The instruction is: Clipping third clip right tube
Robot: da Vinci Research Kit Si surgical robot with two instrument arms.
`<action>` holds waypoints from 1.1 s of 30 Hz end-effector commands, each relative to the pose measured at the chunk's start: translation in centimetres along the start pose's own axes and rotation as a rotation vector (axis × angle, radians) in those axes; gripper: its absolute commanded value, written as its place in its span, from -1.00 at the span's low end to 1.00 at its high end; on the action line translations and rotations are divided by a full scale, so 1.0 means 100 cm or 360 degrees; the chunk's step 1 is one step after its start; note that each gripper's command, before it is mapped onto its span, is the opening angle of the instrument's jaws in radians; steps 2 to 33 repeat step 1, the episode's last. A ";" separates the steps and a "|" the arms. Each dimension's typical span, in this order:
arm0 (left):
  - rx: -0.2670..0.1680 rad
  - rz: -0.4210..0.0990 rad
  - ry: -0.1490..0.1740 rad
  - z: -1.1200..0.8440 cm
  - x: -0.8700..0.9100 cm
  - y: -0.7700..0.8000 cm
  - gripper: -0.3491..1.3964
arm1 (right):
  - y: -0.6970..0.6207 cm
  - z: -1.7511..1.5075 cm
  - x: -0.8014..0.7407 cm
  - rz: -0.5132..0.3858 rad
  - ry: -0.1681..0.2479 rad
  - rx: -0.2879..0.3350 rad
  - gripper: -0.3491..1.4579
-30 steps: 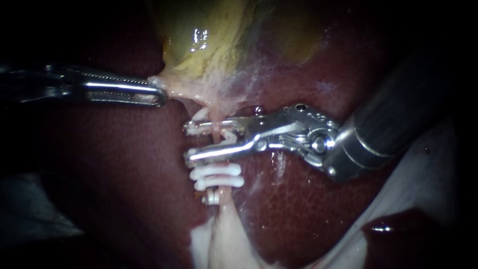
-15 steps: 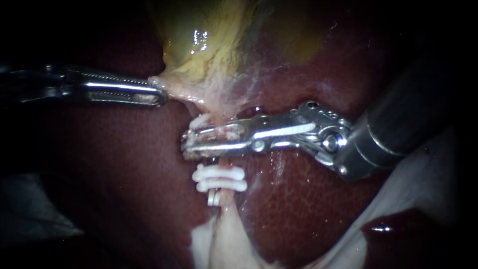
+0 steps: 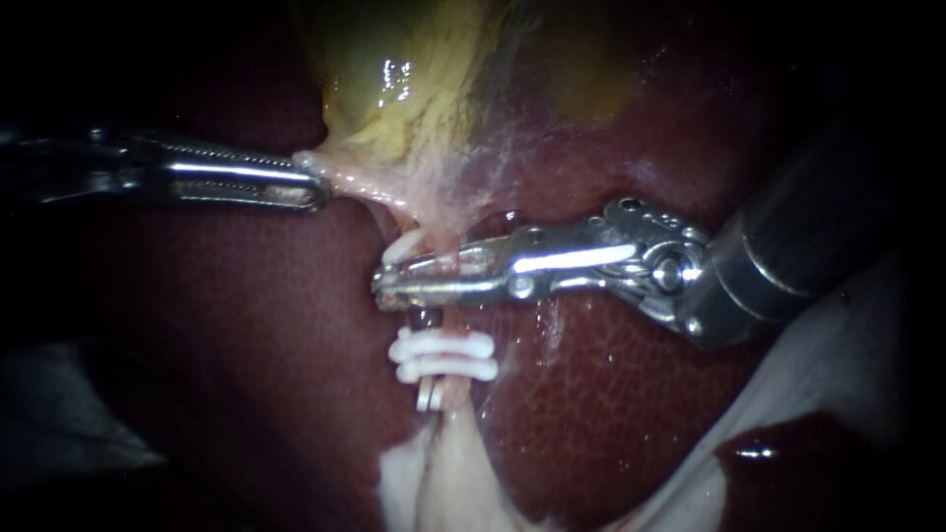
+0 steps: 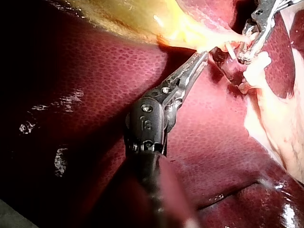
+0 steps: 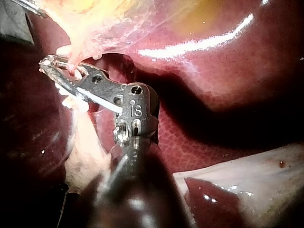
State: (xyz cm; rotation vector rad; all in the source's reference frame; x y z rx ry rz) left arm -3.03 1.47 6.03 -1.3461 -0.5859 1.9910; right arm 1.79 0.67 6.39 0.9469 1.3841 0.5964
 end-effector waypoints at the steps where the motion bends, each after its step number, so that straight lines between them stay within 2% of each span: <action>1: 0.0000 0.0000 0.0000 0.0000 0.0000 0.0000 -1.00 | 0.0001 0.0000 -0.0001 -0.0001 -0.0003 0.0006 -1.00; 33: 0.0000 0.0000 0.0000 0.0000 0.0000 0.0000 -1.00 | 0.0001 0.0000 -0.0001 -0.0001 -0.0003 0.0006 -1.00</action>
